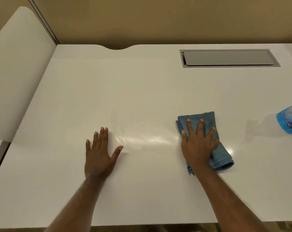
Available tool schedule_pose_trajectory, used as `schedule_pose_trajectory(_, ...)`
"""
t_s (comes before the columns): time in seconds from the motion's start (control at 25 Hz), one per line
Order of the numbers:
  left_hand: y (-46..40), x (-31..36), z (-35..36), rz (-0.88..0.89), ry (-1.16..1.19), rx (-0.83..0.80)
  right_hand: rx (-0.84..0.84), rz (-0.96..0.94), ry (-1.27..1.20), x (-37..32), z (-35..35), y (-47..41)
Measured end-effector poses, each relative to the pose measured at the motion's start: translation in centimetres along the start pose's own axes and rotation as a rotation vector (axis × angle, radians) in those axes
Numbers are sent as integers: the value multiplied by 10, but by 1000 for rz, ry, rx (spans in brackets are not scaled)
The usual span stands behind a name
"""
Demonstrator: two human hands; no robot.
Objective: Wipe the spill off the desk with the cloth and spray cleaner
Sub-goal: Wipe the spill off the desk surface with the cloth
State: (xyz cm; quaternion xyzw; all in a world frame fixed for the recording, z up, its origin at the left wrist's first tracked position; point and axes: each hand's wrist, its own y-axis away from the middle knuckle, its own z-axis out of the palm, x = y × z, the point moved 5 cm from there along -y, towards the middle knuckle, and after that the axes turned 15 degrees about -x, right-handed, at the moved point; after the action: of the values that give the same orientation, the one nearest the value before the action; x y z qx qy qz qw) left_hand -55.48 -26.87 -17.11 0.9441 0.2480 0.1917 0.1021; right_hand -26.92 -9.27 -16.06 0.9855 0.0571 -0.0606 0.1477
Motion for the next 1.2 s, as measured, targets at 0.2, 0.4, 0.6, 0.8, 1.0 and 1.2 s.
schedule_pose_trajectory(0.2, 0, 2, 0, 10, 13, 22, -44, -53, 2, -35, 4, 4)
schedule_pose_trajectory(0.4, 1, 0, -1, 14, 31, 43, -127, -270, 55, -117, 21, 24)
schedule_pose_trajectory(0.6, 3, 2, -6, 49, 85, 64, -218, -405, -40, -164, 25, 40)
schedule_pose_trajectory(0.8, 15, 15, -13, 13, 573, 160, -283, -445, -251, -171, 6, 40)
schedule_pose_trajectory(1.0, 12, 37, -30, 16, 800, 258, -349, -331, -232, -120, -8, 30)
schedule_pose_trajectory(1.2, 13, 49, -38, 43, 725, 270, -274, -167, -287, -89, -18, 36)
